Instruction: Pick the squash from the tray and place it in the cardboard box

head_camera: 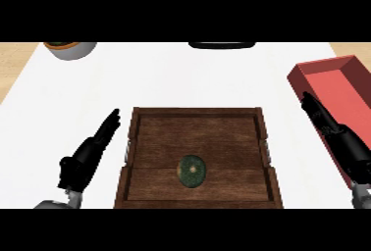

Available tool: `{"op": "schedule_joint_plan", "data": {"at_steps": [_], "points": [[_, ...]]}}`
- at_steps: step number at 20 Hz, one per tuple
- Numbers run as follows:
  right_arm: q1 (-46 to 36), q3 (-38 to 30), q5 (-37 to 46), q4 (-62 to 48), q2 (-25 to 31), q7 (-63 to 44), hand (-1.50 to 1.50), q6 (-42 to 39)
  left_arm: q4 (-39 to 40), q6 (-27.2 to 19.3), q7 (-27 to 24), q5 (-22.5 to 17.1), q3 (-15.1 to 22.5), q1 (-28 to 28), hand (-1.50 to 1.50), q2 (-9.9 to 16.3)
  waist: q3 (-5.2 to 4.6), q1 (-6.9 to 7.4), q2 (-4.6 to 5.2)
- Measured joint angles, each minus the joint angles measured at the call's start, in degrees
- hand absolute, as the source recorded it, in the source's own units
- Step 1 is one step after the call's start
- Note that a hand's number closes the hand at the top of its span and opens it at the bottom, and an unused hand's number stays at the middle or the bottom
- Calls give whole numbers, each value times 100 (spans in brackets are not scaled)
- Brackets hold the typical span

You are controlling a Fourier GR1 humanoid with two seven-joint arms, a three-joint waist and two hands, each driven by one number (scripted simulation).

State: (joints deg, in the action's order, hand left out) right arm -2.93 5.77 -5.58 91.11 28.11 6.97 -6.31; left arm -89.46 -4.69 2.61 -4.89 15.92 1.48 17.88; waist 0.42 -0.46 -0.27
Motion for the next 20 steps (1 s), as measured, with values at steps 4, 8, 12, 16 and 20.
{"op": "schedule_joint_plan", "data": {"at_steps": [4, 8, 12, 16, 20], "points": [[-34, -311, -406, -139, -389, 74, 150, 132, -190, -197, 150, -213, -424, 87, 0, -78, -23, 57, 17], [-241, -390, -45, -443, -422, 118, 150, 519, -242, -533, 268, -506, -850, 283, 0, -315, -52, 142, 42], [-496, -225, 581, -1252, -1017, 725, -150, 1253, -405, -721, 509, -666, -1030, 360, 0, -468, -39, 151, 48], [-629, -20, 966, -1314, -1023, 1250, -150, 1218, -452, -702, 721, -802, -1268, 456, 0, -415, -39, 98, 36], [-780, 289, 1378, -973, -518, 901, -150, 781, -418, -669, 716, -865, -1393, 443, 0, -410, -46, 73, 21]]}}
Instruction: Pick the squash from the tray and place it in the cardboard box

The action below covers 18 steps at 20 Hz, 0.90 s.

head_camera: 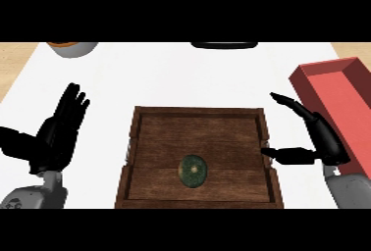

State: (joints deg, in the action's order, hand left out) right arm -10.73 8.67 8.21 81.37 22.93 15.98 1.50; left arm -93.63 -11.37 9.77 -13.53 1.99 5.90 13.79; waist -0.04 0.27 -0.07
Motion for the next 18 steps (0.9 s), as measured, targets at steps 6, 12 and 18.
{"op": "schedule_joint_plan", "data": {"at_steps": [6, 12, 18], "points": [[-339, 633, 198, 798, 878, -1310, -150, -1399, -11, -52, 39, 60, 18, -18, 0, -39, -12, -31, -26], [-656, 798, -322, 1813, 819, -2989, -150, -2304, 61, 1, -14, 89, -23, 9, 0, -103, -6, -39, -15], [-782, 982, -478, 2430, 187, -4064, -150, -2580, 40, 80, -23, 164, -102, -4, 0, -171, 0, -24, -4]]}}
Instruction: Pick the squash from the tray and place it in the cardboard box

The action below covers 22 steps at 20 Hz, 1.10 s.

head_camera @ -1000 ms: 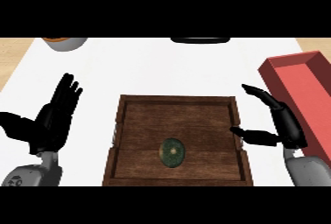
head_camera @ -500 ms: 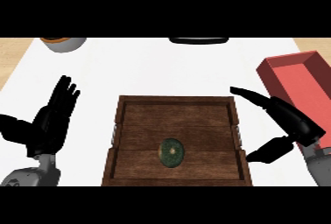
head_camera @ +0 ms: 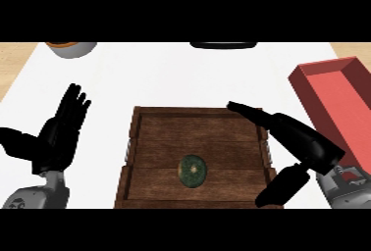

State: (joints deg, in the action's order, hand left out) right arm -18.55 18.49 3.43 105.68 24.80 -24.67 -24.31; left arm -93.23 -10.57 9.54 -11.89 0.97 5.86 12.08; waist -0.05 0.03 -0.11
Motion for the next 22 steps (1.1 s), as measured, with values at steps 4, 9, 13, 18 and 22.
{"op": "schedule_joint_plan", "data": {"at_steps": [4, 9, 13, 18, 22], "points": [[4, 64, 245, 210, -351, -454, -150, -146, 53, 74, -2, 38, -109, 44, 0, -58, 2, 2, 4], [-27, 348, 753, 120, -876, -898, -150, -77, -21, 47, 188, 137, -131, 158, 0, -118, 3, 7, 6], [172, 383, 959, 105, -1109, -885, -150, -211, 86, 209, 46, 133, -240, 94, 0, -152, 4, 4, 8], [177, 416, 1412, -266, -1502, -732, -150, -140, -111, 183, 198, 222, -231, 51, 0, -257, 5, 10, 10], [422, 528, 1841, -321, -1674, -479, -150, 7, -122, 224, 210, 265, -293, 43, 0, -293, 5, 4, 9]]}}
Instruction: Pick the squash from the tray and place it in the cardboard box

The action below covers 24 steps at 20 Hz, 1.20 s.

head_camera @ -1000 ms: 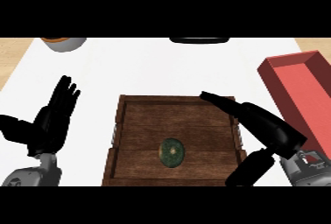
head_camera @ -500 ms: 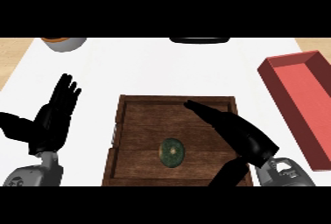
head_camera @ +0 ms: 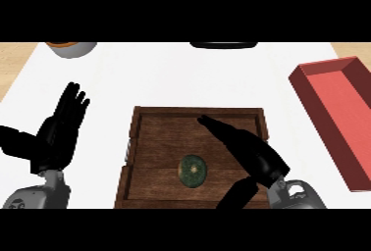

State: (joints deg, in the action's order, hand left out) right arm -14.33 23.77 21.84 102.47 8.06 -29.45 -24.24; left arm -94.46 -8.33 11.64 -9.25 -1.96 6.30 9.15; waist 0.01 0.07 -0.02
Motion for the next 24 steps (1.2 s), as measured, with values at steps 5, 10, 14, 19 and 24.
{"op": "schedule_joint_plan", "data": {"at_steps": [5, 10, 14, 19, 24], "points": [[32, -8, 307, -226, -301, 99, -150, -9, 31, 62, 38, 74, -73, 60, 0, -34, -1, 0, 0], [90, -21, 503, -381, -487, 197, -150, -134, 115, 174, -19, 88, -166, 79, 0, -70, -1, -1, 0], [164, 76, 918, -779, -574, 560, -150, 120, -125, 187, 161, 95, -193, 4, 0, -69, -1, 5, 0], [39, 86, 1175, -1125, -721, 626, -150, 293, -254, 77, 290, 267, -63, 42, 0, -226, -1, 5, 0], [-15, 105, 1220, -1200, -779, 593, -150, 246, -203, 294, 214, 136, -281, -29, 0, -137, -1, 5, 1]]}}
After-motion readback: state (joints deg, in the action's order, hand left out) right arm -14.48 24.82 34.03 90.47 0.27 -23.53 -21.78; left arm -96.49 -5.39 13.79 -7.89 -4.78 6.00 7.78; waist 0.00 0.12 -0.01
